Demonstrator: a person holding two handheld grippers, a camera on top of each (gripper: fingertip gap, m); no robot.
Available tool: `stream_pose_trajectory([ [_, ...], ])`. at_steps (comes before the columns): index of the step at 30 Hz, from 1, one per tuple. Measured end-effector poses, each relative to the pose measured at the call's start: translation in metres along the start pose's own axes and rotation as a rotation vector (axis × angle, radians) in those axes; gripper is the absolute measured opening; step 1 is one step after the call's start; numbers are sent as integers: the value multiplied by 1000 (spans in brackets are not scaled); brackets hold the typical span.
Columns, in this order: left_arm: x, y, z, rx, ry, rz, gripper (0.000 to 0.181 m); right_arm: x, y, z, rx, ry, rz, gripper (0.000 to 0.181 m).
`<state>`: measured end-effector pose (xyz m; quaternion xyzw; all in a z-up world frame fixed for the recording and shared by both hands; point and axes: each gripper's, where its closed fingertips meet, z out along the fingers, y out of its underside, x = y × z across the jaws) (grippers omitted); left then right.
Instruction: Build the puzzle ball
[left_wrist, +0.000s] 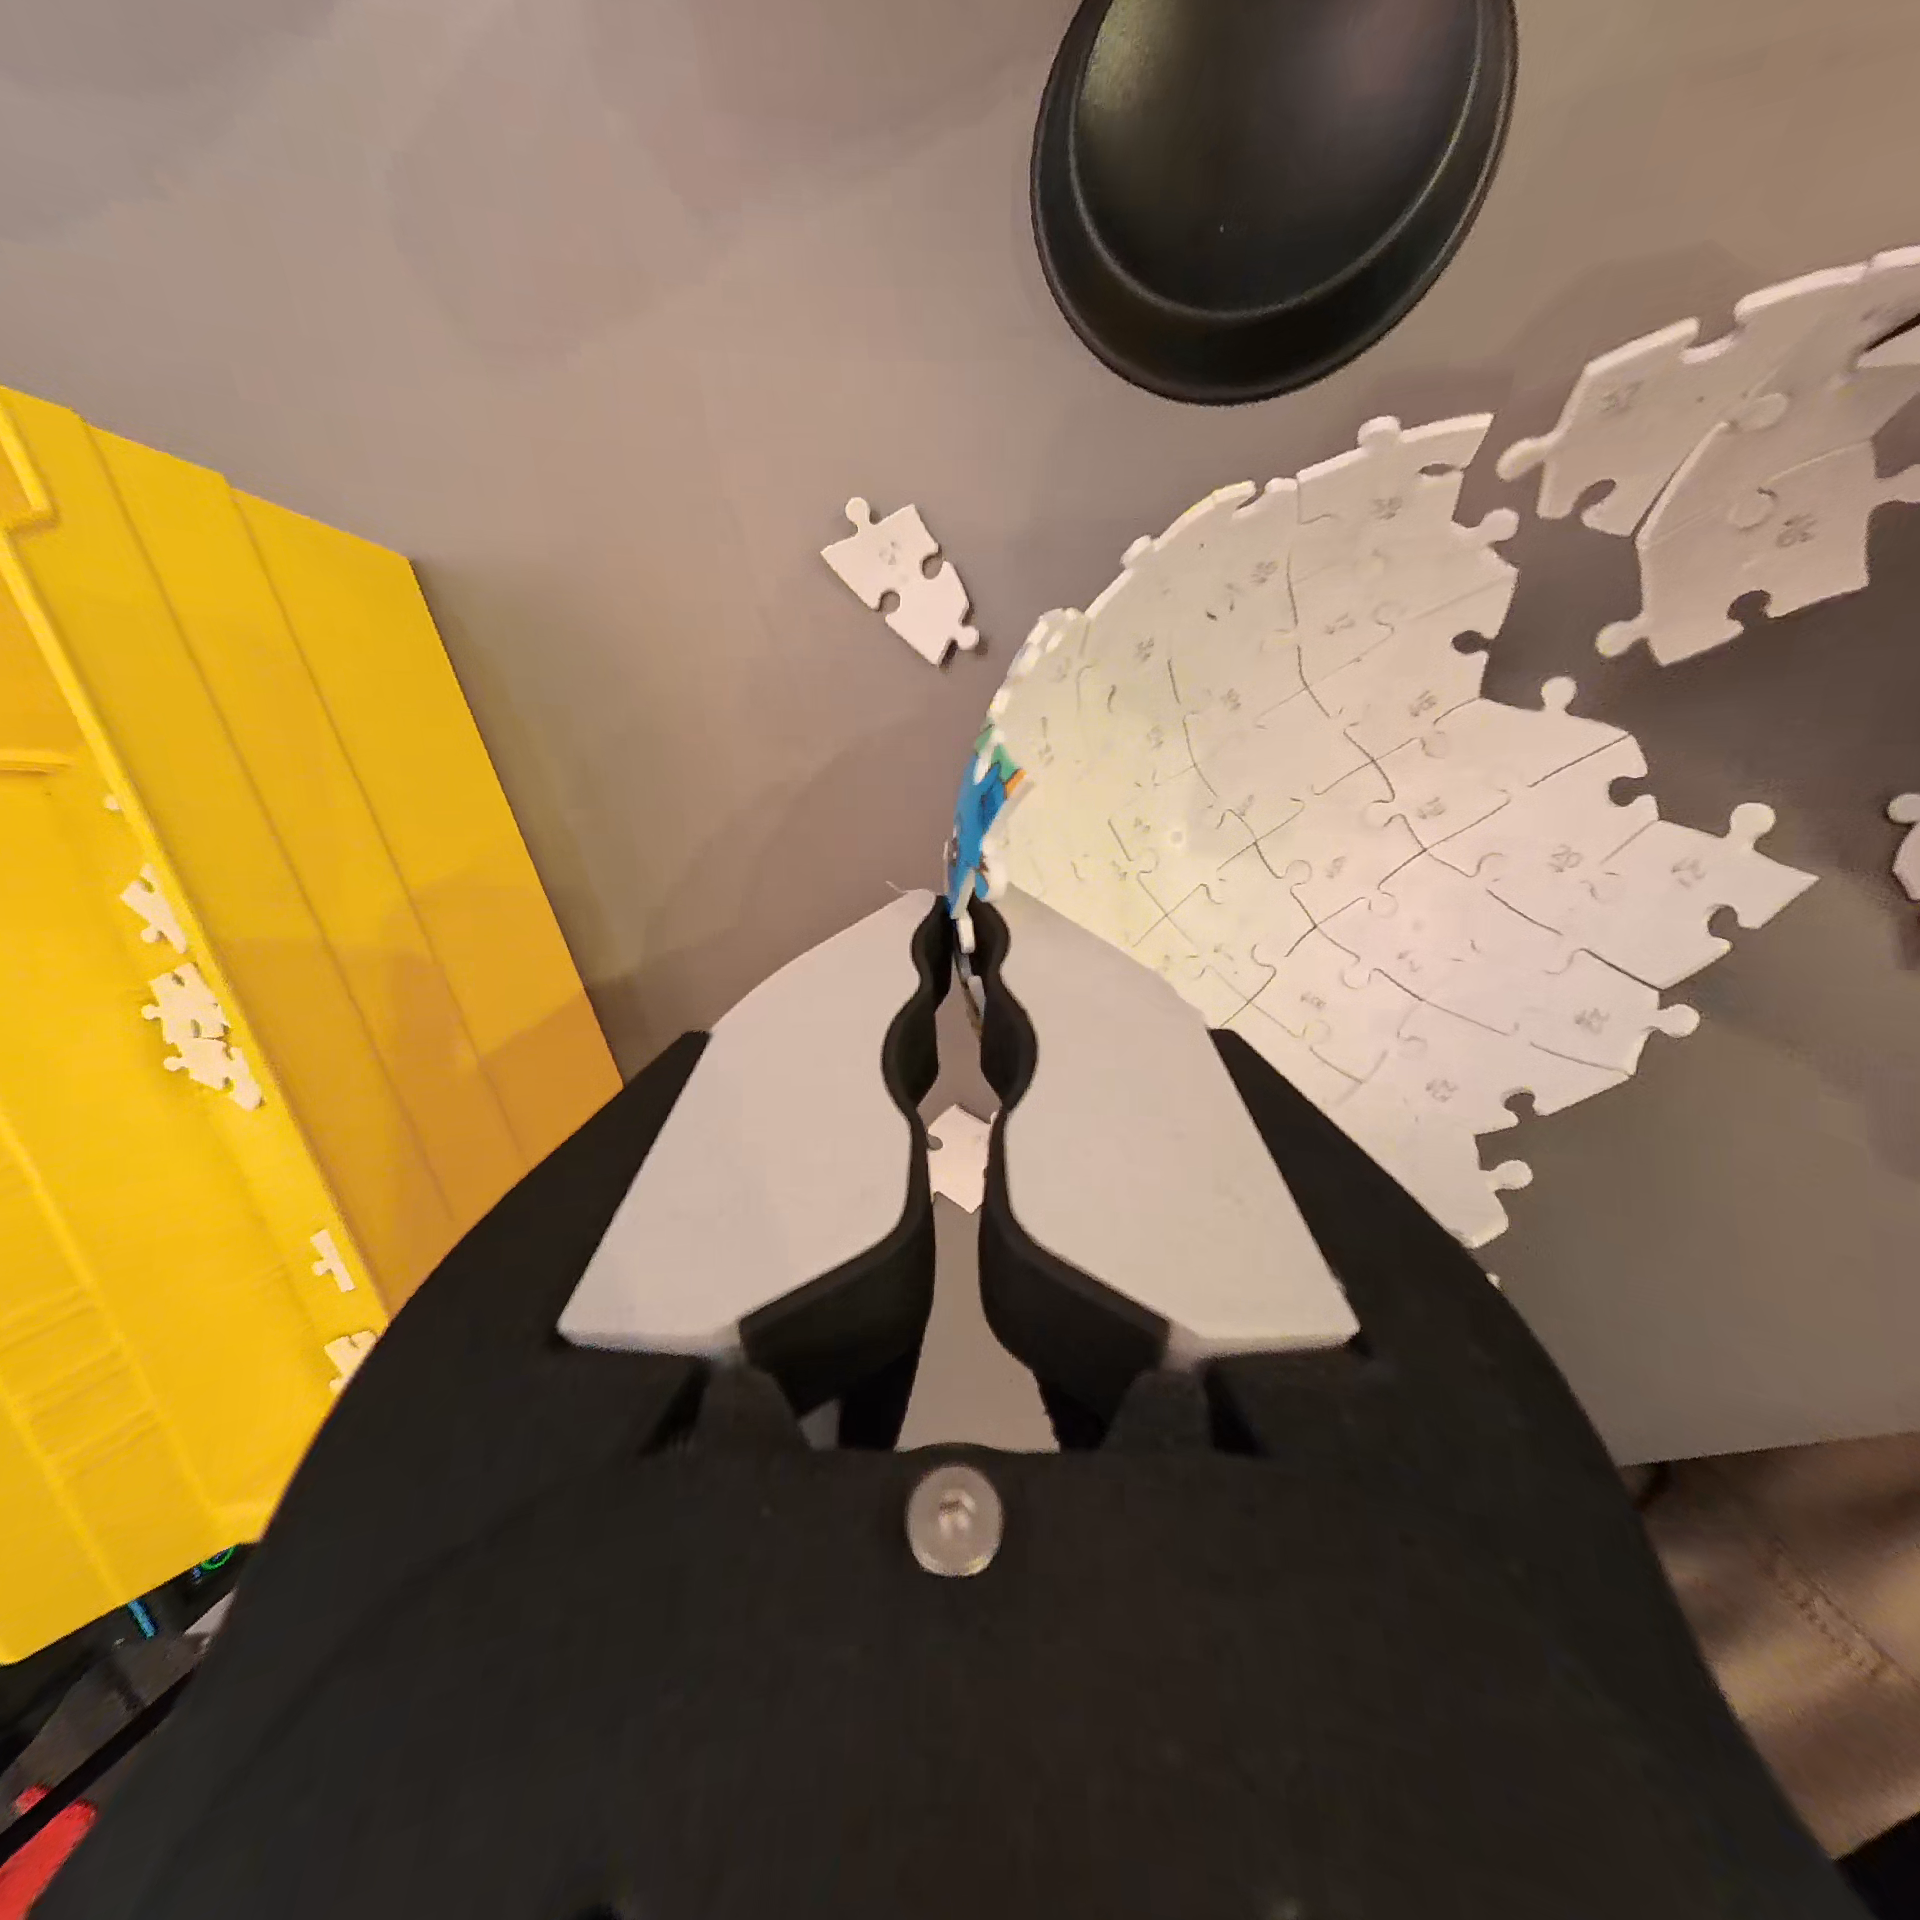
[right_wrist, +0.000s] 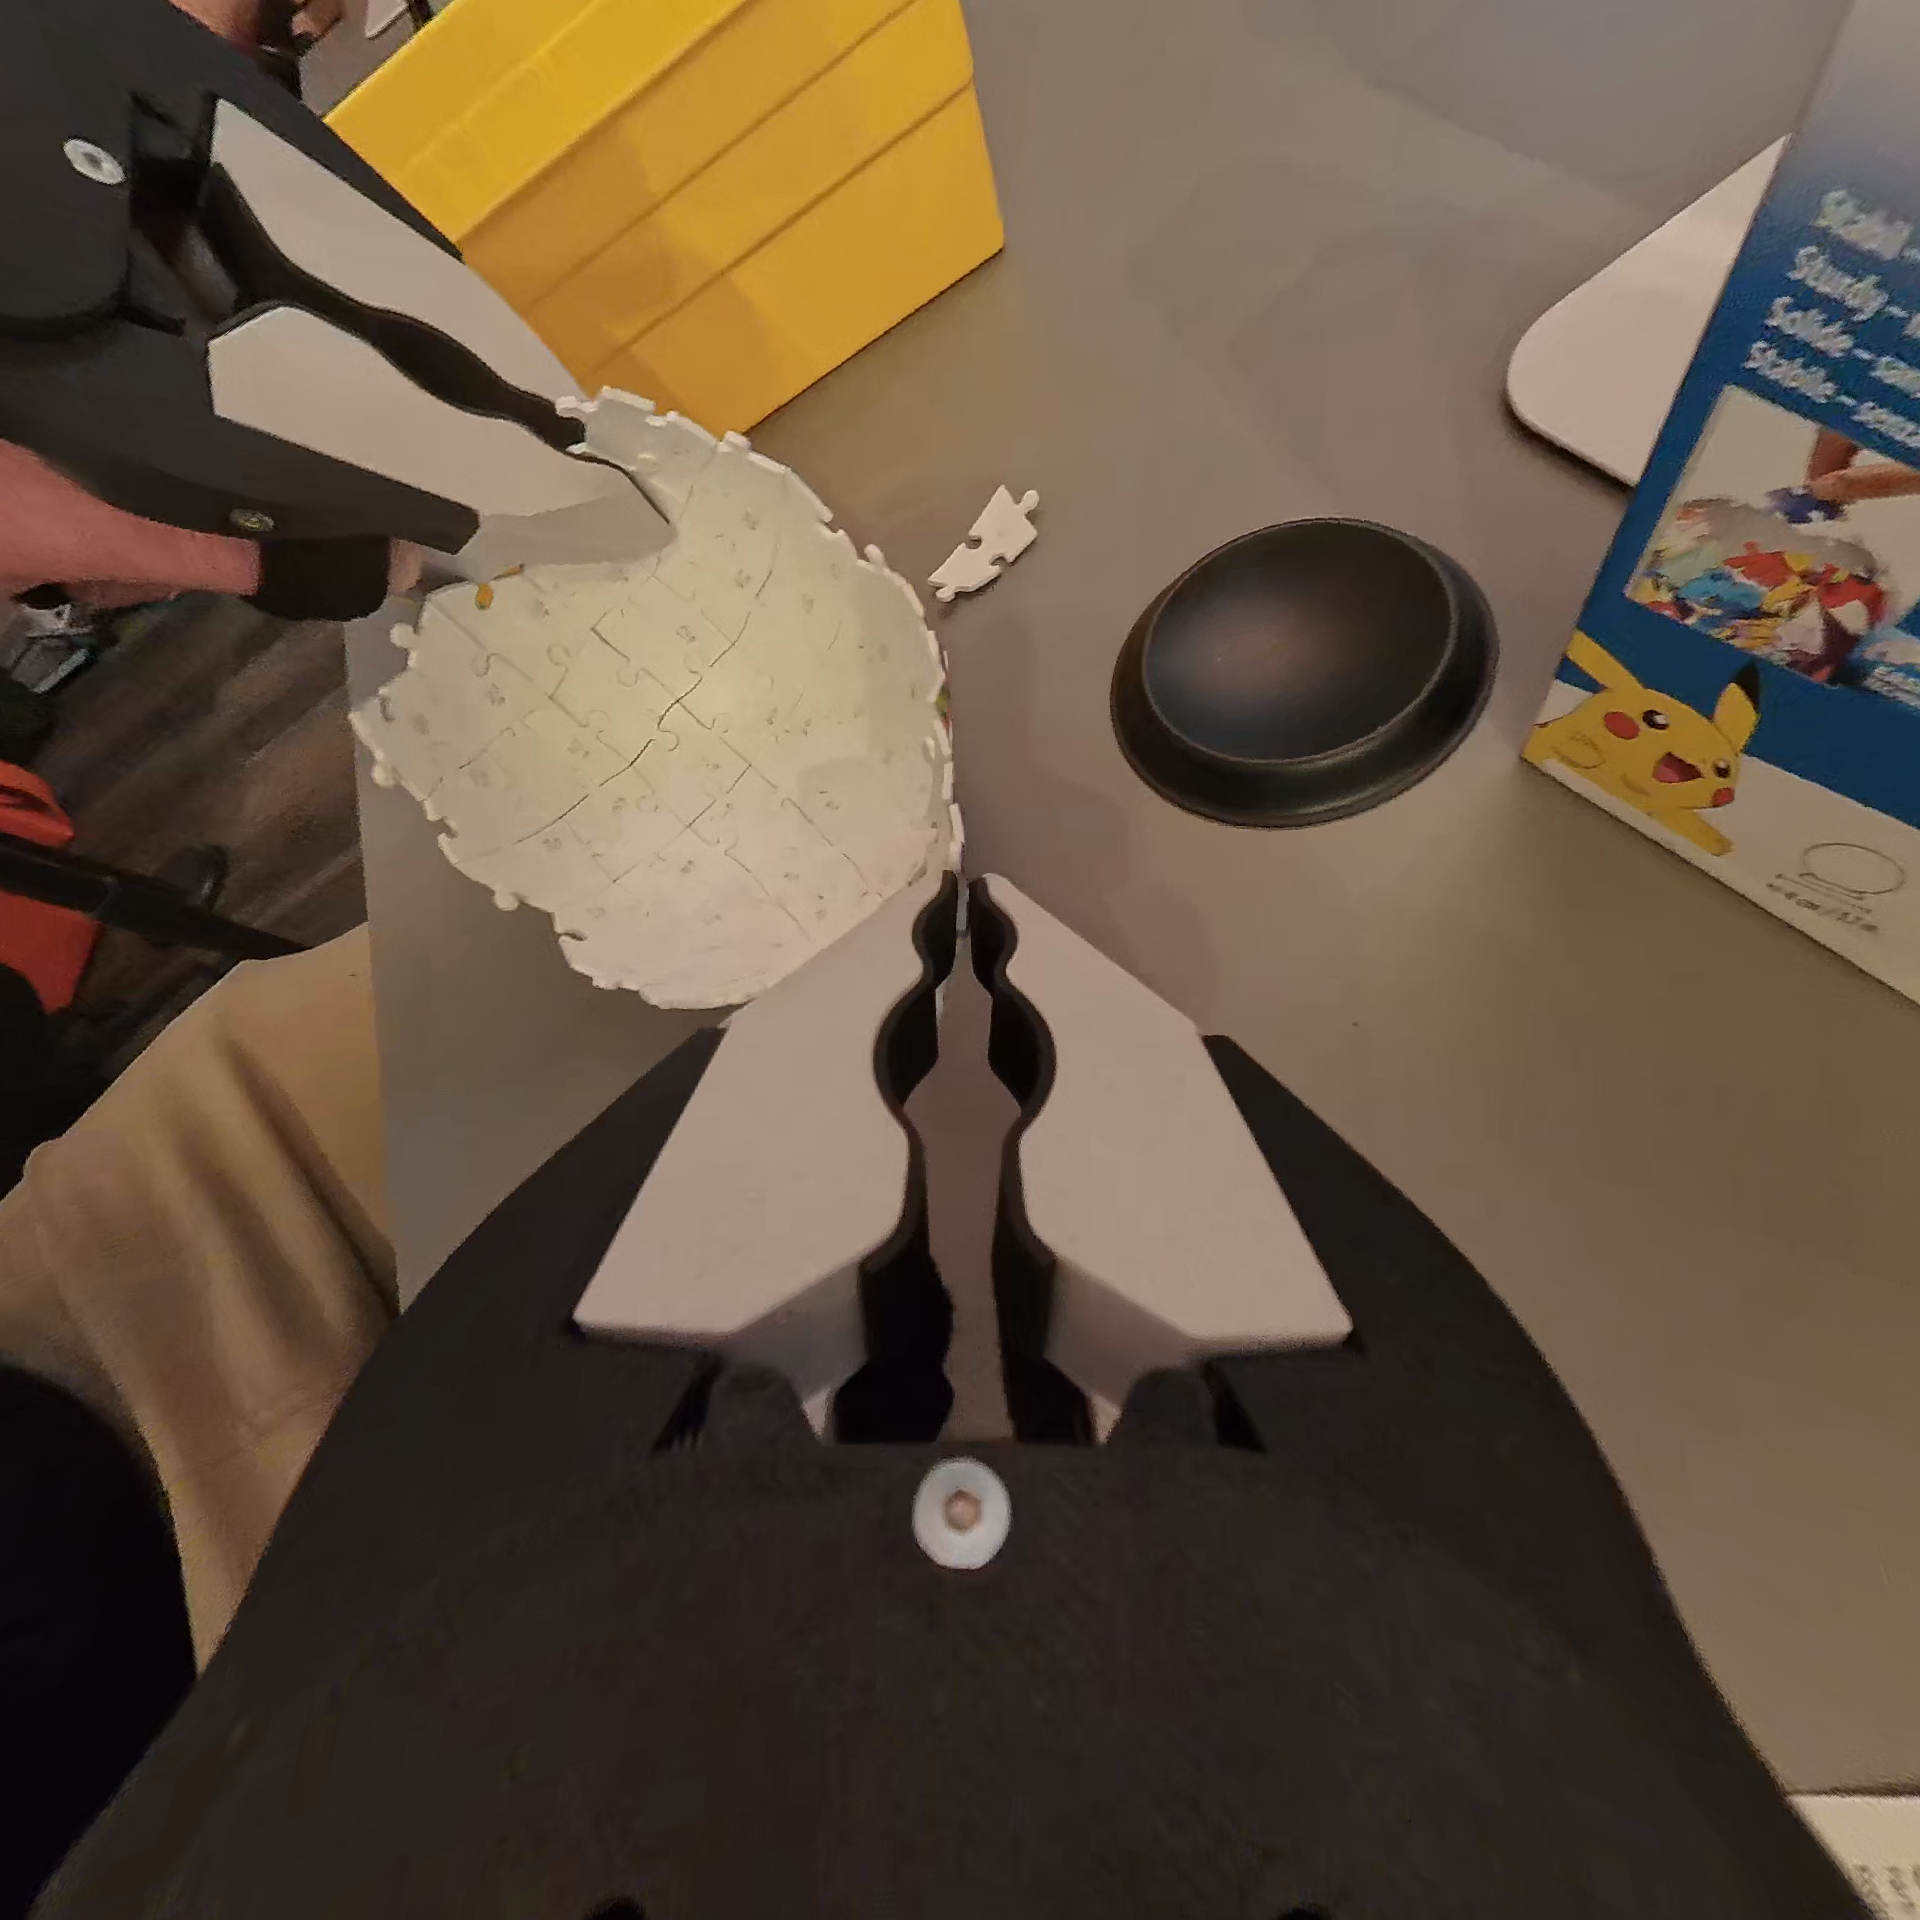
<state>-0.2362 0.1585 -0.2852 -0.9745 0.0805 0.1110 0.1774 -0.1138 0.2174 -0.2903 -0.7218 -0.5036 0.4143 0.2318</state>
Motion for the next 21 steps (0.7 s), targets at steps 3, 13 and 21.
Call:
stream_pose_trajectory([
  [3,3,-3,-1,-10,-17,10,3,0,2,2,-6,5,-1,0],
  [13,5,-9,1,-28,-46,14,3,6,1,4,-9,65,6,0],
  [21,7,-11,0,-31,-62,13,3,8,0,4,-2,99,36,0],
])
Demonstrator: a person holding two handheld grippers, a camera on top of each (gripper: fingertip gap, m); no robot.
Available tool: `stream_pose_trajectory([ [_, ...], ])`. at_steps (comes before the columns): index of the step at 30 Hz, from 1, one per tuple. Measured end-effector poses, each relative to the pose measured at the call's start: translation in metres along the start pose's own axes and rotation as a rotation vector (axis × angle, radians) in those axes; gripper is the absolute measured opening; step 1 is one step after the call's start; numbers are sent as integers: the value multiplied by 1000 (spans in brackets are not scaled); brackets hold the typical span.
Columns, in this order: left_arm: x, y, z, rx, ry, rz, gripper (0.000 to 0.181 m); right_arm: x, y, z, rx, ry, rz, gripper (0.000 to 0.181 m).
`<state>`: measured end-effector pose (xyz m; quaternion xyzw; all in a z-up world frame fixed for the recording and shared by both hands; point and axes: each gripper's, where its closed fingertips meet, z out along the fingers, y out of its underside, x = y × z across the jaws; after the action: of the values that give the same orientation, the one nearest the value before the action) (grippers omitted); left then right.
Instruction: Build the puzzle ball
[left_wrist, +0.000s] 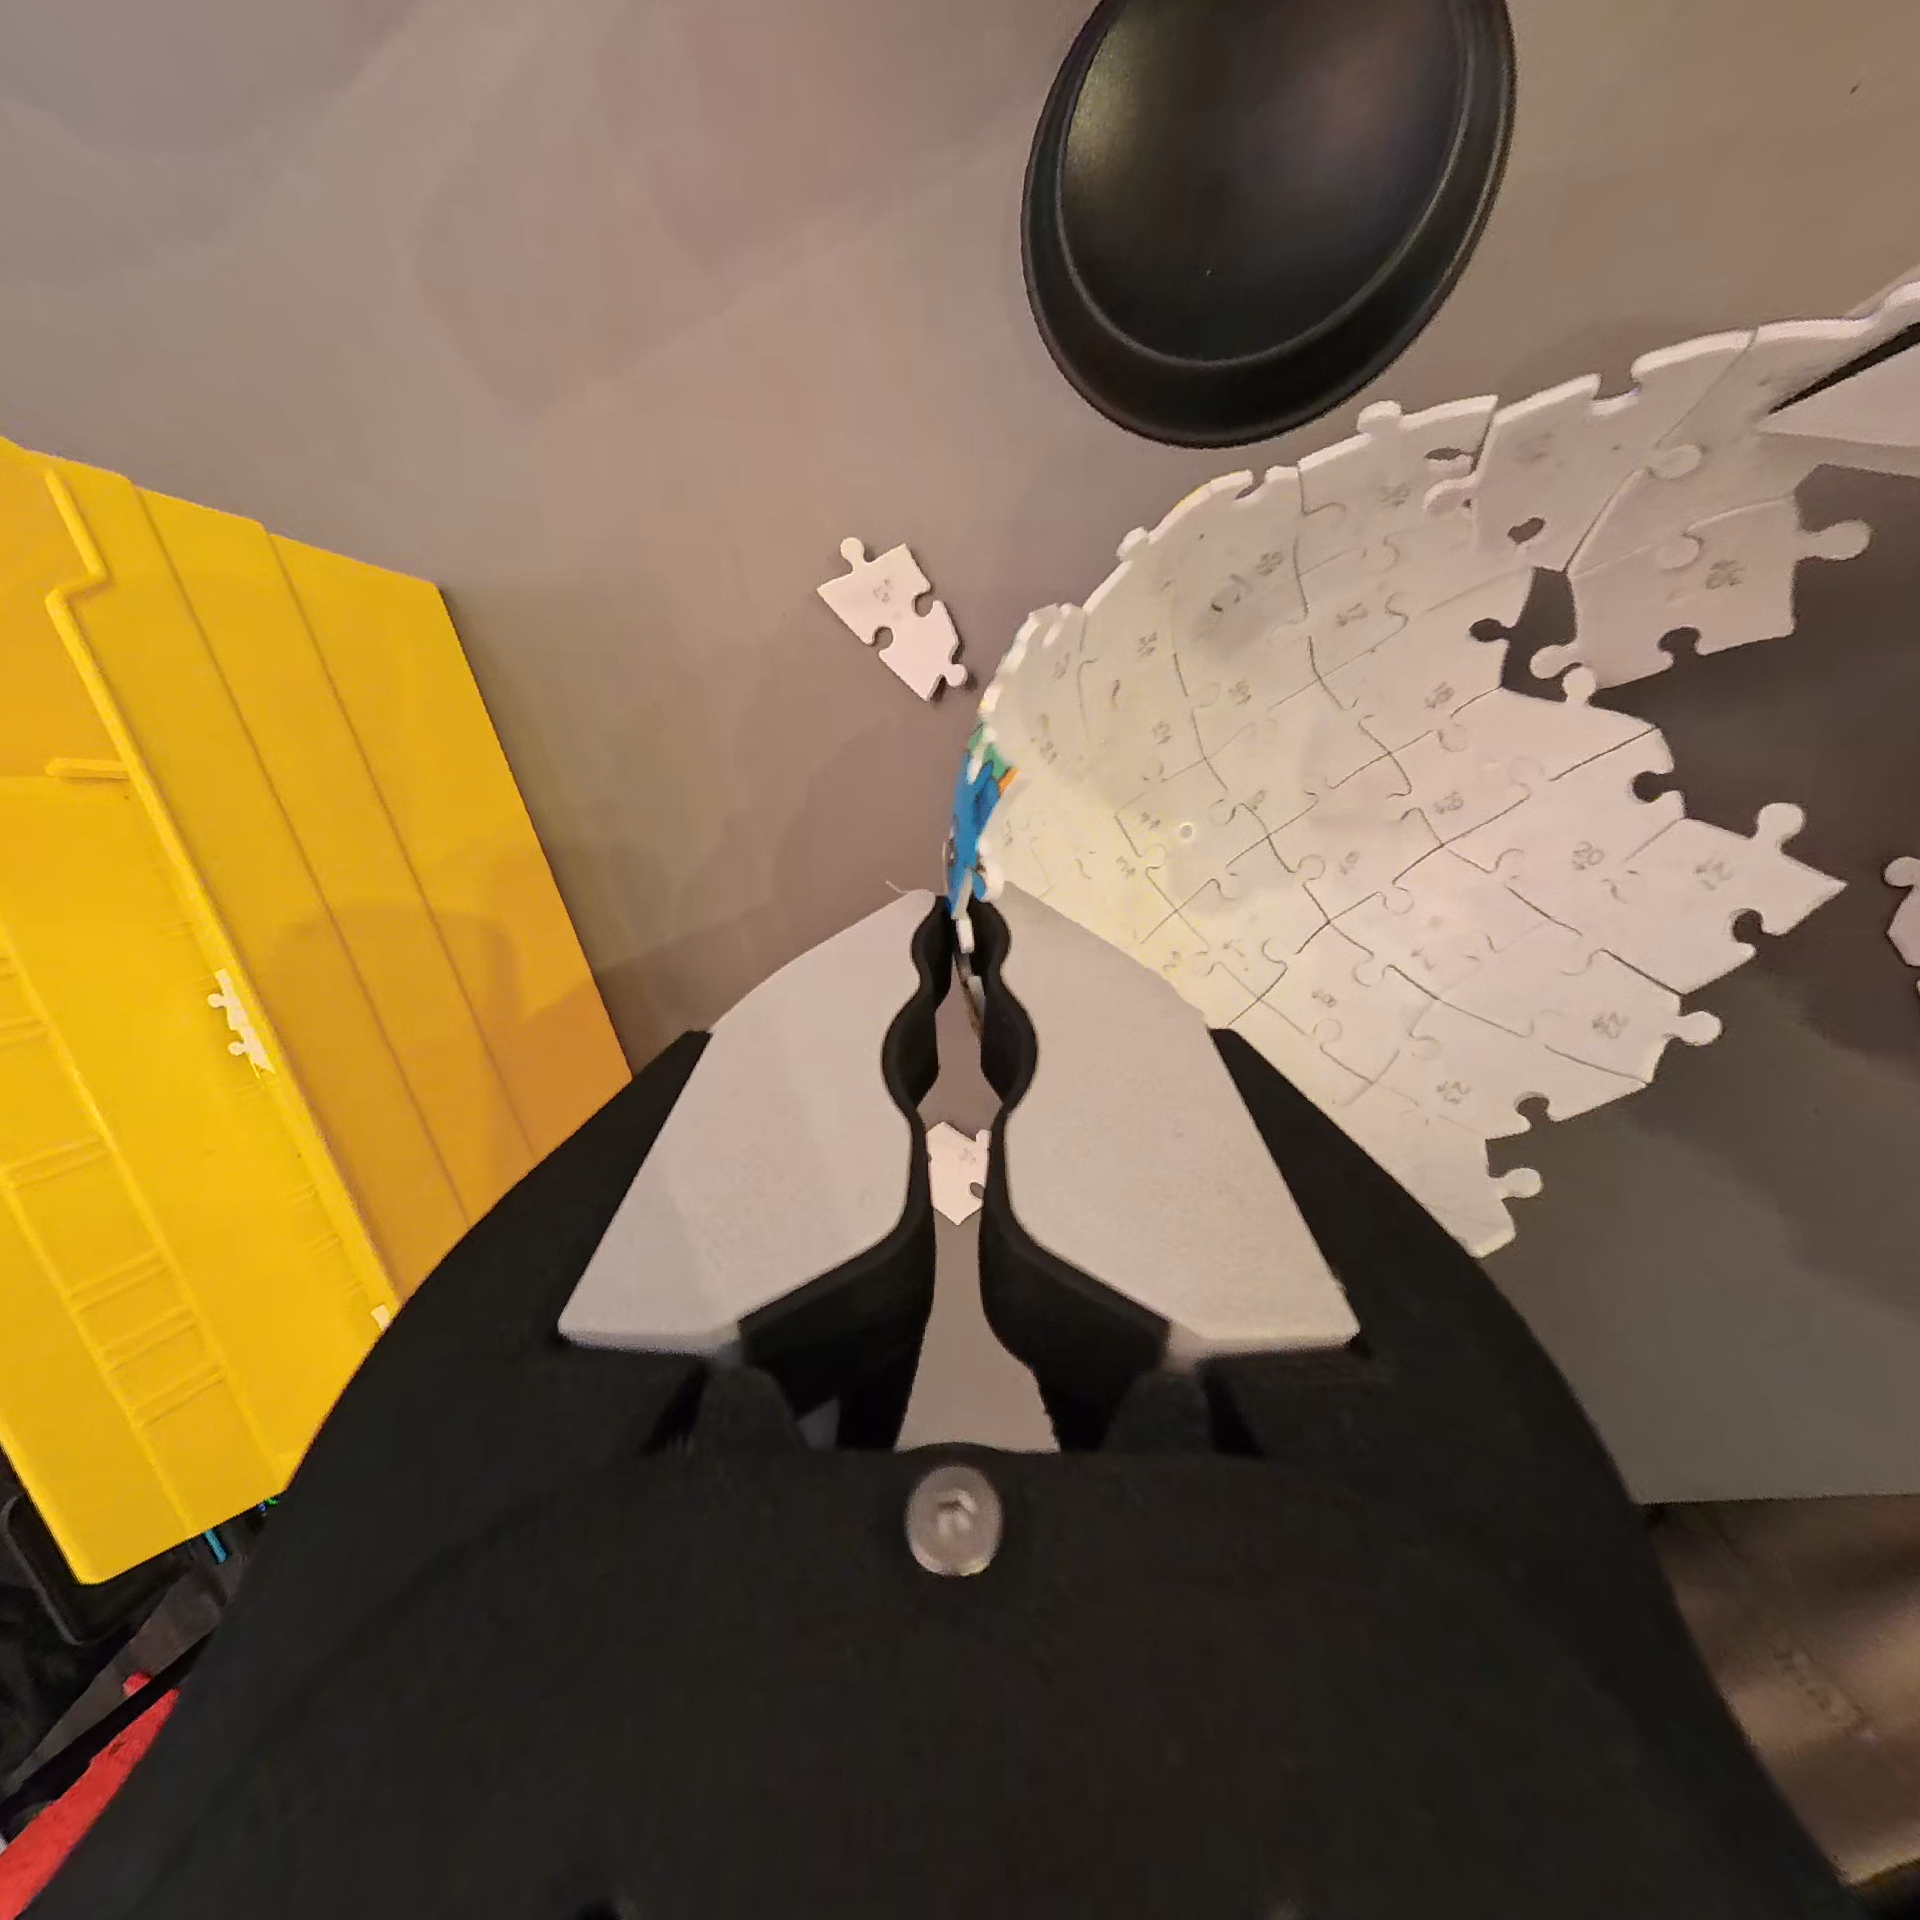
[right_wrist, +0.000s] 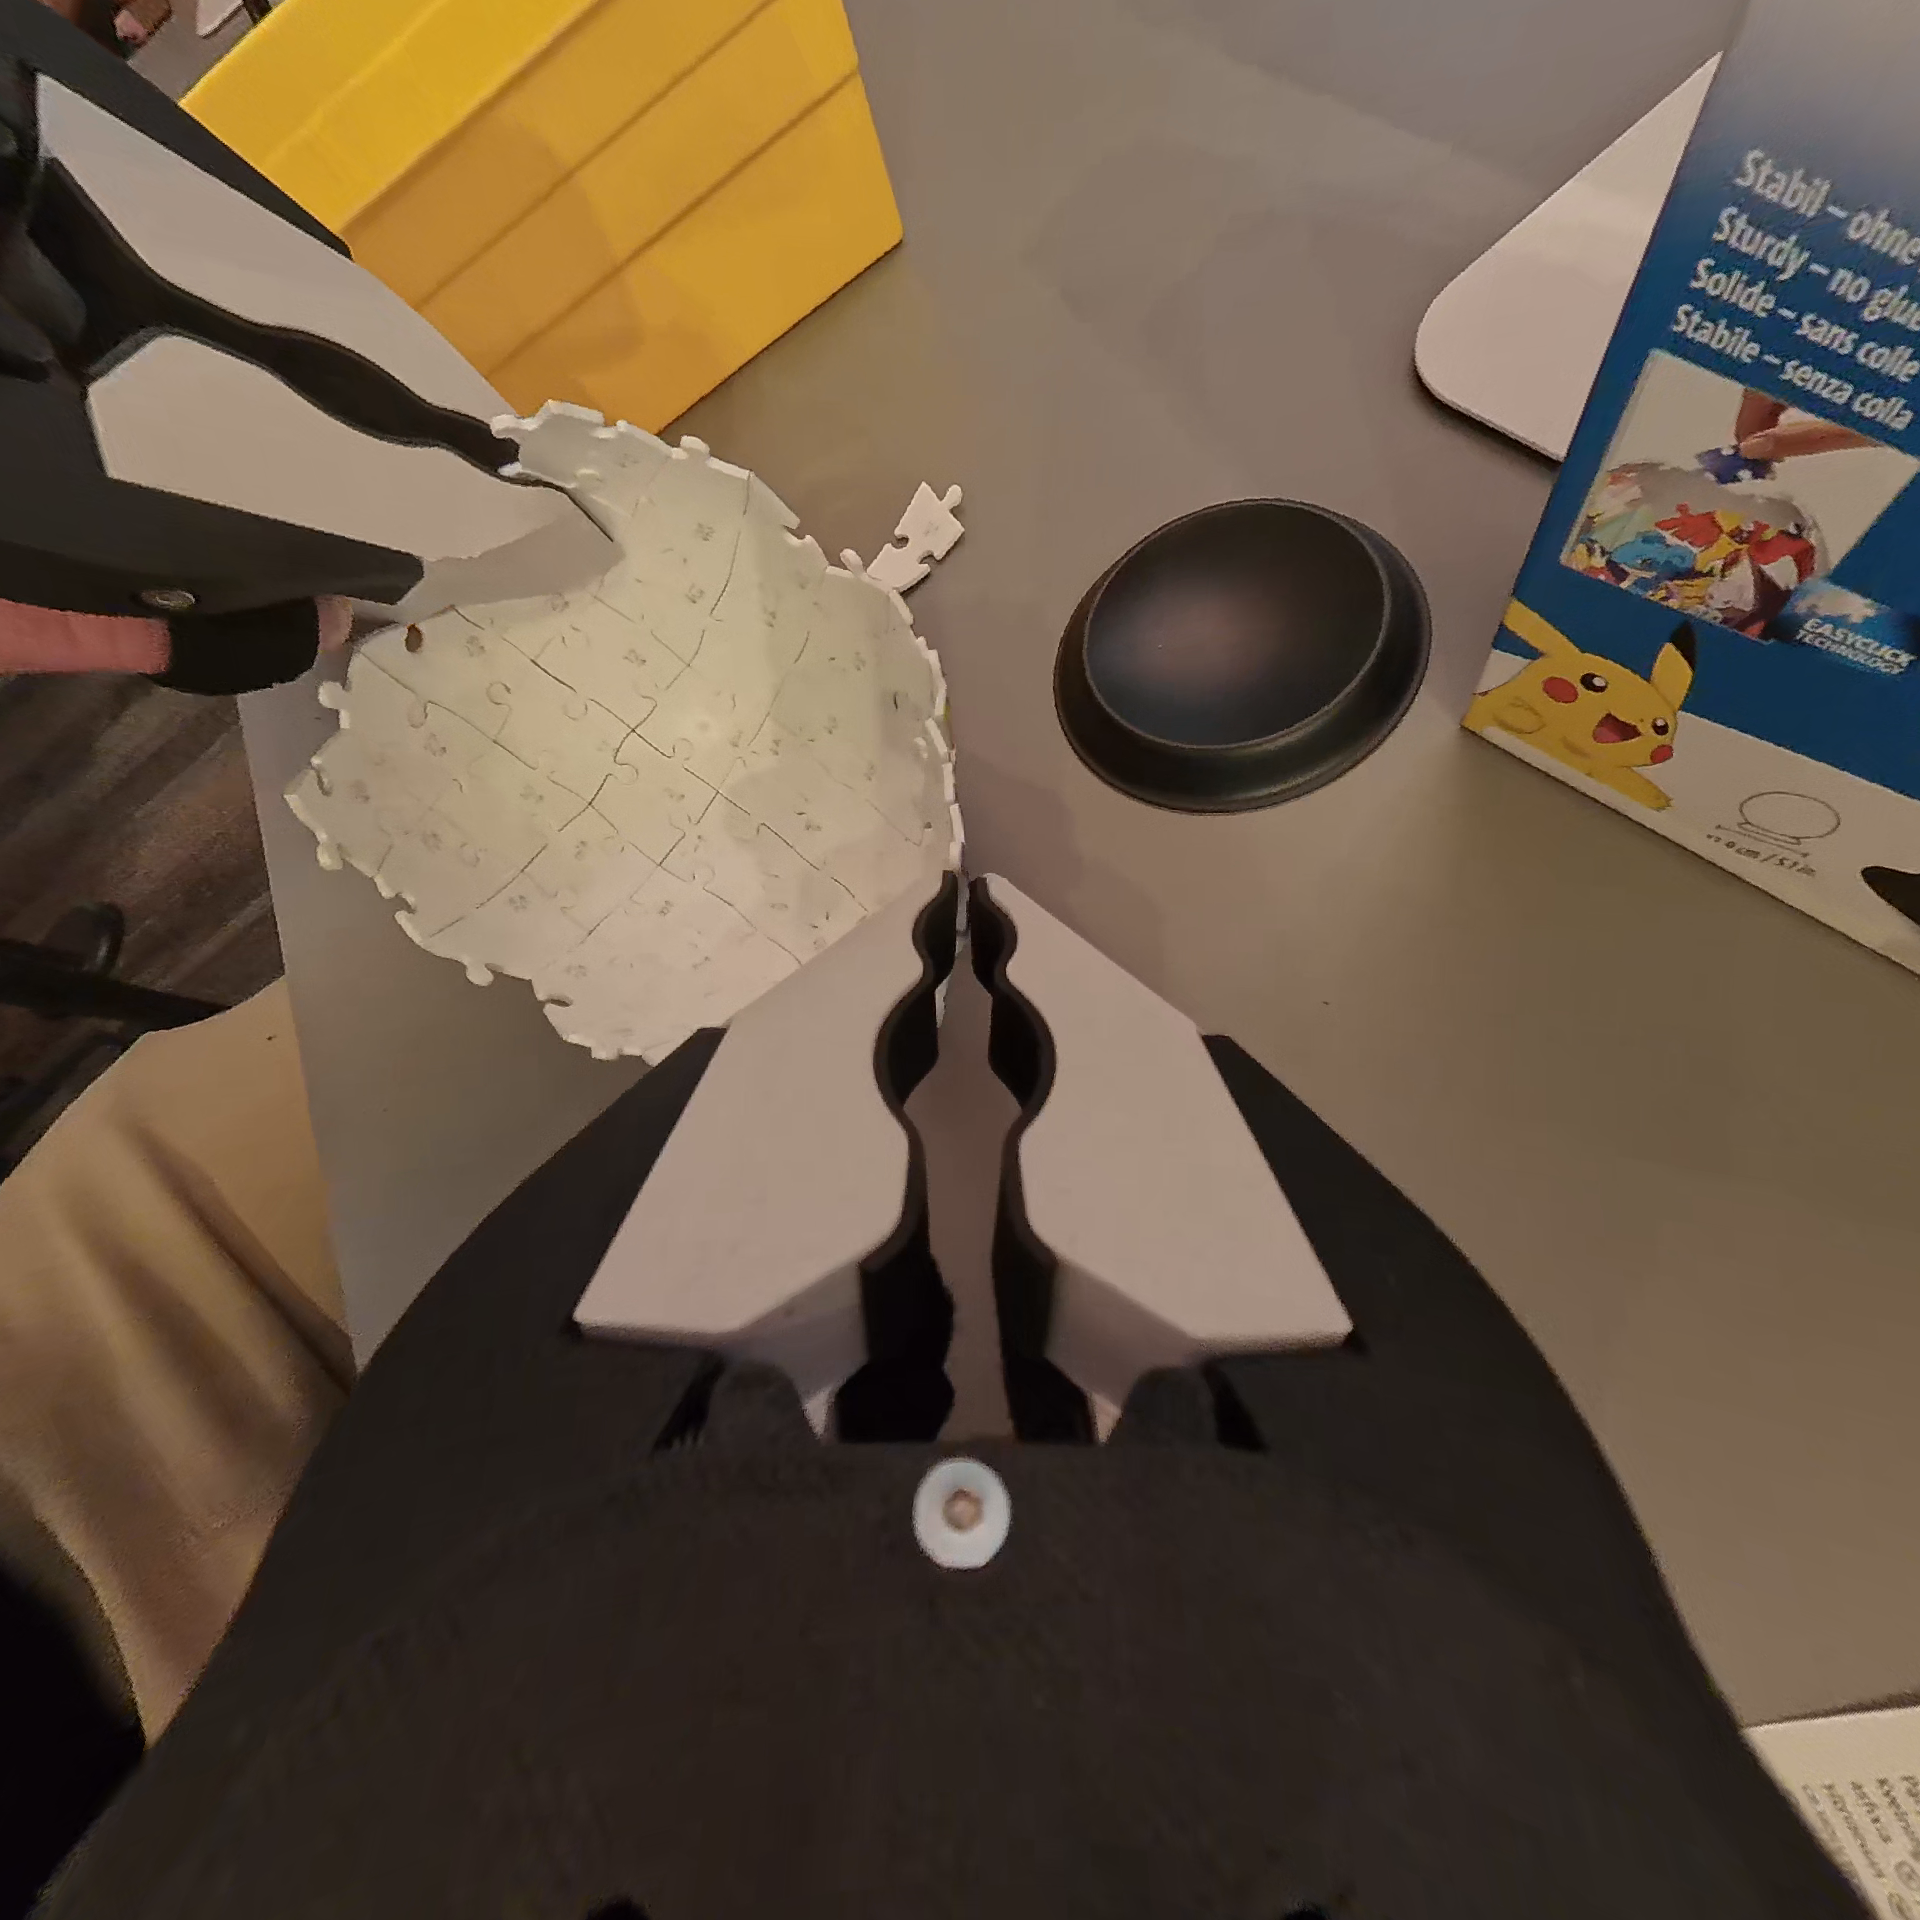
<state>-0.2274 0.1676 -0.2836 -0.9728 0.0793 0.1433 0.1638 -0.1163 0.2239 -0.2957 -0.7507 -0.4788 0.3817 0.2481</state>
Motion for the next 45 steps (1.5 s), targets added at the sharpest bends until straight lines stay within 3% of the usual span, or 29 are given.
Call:
stream_pose_trajectory([
  [9,1,-5,-2,1,-45,13,3,8,-1,-2,43,85,65,0],
  [45,9,-10,-5,43,-86,-26,3,9,-7,-8,220,184,158,0],
])
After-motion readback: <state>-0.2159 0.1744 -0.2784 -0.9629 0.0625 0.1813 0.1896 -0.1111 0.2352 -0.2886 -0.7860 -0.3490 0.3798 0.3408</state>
